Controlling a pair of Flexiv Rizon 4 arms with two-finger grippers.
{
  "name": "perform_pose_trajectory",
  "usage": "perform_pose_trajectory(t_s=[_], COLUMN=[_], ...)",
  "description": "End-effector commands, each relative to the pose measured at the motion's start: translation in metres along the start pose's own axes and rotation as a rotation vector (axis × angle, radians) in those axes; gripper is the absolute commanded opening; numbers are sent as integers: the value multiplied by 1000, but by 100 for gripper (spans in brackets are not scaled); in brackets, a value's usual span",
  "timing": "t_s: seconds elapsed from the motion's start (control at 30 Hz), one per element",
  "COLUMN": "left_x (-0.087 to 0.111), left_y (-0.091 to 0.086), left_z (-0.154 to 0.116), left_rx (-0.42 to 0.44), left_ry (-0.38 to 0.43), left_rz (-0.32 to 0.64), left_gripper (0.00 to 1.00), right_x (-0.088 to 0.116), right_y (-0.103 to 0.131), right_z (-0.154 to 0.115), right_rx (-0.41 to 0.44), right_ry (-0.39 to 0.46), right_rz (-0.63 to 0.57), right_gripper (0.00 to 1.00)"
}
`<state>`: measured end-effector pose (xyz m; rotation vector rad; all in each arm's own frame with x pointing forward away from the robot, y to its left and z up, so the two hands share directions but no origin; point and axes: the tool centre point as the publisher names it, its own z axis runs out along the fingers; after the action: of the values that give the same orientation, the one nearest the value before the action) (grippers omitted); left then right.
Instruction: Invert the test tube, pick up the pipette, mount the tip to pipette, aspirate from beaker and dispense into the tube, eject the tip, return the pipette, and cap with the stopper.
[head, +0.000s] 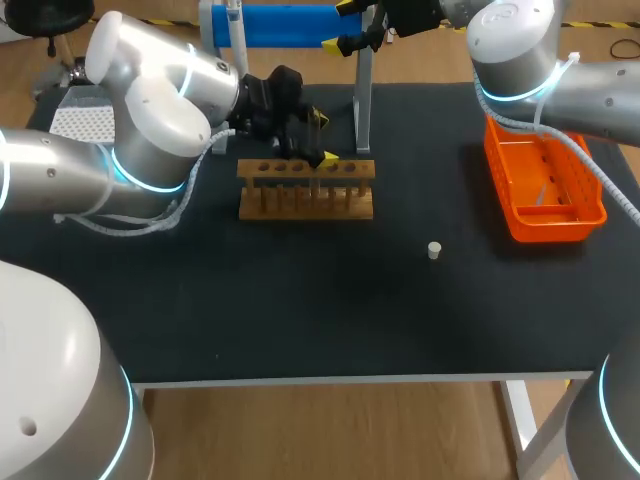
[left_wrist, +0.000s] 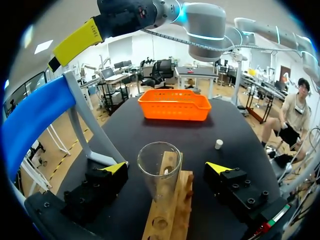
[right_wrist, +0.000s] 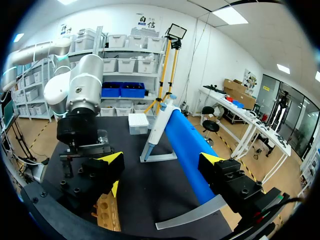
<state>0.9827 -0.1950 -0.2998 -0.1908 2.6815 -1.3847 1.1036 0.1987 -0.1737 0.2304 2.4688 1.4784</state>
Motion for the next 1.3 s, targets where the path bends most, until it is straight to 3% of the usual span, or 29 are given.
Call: perform_pose_trajectory(t_s=[0.03,0.4,0.73,1.03,1.3], left_x=[-1,-1,-1,-1,-1], left_y=[0,0,0,0,0], left_z=[0,0,0,0,0], left_rx=[-2,-2,-2,-2,-2], left_ry=[3,3,3,3,3], left_rz=[0,0,0,0,0], left_gripper=[100,100,100,100,100], right_x=[9,75,142,189,224], right_y=[-5,-42,-96,-137,-172], right_z=[-17,-112,-191,-222,-220], right_rx=[14,-14,-5,19,77], right_ry=[-5,-37,-84,-110,-84], right_rz=[-1,36,92,130,86], right_gripper=[100,100,100,100,100])
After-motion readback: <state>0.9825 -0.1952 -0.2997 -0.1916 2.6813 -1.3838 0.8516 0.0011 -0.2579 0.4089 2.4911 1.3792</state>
